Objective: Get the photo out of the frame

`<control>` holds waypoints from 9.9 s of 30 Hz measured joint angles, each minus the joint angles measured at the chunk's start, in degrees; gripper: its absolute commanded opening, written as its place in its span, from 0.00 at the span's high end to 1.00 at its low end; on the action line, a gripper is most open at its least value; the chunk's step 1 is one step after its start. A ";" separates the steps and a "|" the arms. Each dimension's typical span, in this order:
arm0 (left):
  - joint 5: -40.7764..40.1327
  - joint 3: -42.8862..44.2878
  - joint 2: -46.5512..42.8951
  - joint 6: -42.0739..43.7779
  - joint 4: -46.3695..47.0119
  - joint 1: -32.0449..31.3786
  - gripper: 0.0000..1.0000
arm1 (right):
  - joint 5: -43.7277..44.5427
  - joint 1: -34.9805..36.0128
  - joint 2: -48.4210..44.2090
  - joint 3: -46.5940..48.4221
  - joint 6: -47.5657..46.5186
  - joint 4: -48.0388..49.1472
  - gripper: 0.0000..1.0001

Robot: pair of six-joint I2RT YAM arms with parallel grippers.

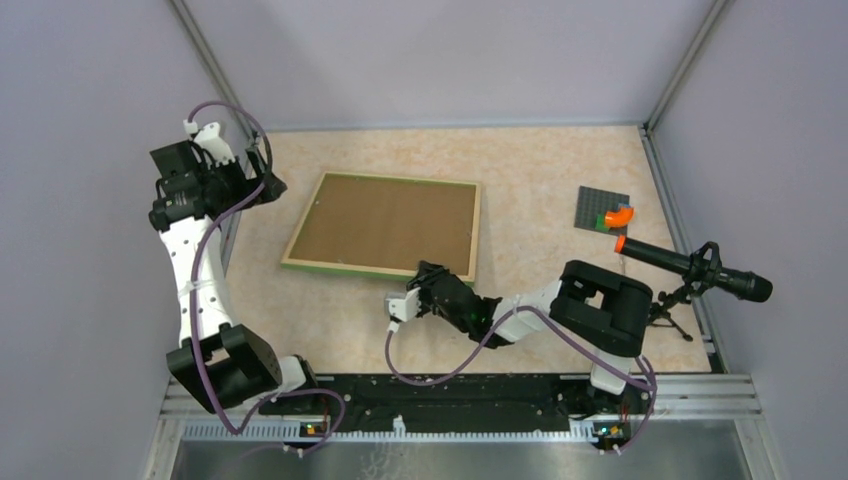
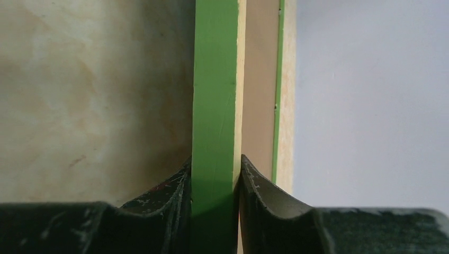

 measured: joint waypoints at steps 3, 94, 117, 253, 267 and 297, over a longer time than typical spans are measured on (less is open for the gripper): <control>-0.39 -1.16 -0.96 0.83 -0.28 0.00 0.01 | 0.15 0.90 1.16 -0.72 1.14 0.11 0.63; 12.66 -20.13 4.44 7.91 5.07 -20.90 0.01 | -23.23 -82.05 4.09 59.84 41.92 -115.78 0.23; 11.58 -20.24 4.50 7.45 5.01 -20.90 0.01 | -18.84 -82.97 6.45 45.05 38.73 -104.50 0.25; 42.82 -10.97 15.34 -23.87 27.93 -27.85 1.00 | -39.91 -22.95 -5.68 52.48 30.08 -79.52 0.22; 47.01 -13.25 9.64 -26.73 32.00 -28.22 0.68 | -45.94 -23.30 -5.09 52.02 32.44 -81.29 1.00; 41.13 -17.22 7.78 -27.87 32.17 -35.12 0.44 | -47.98 -22.16 -4.94 53.16 32.13 -82.53 1.00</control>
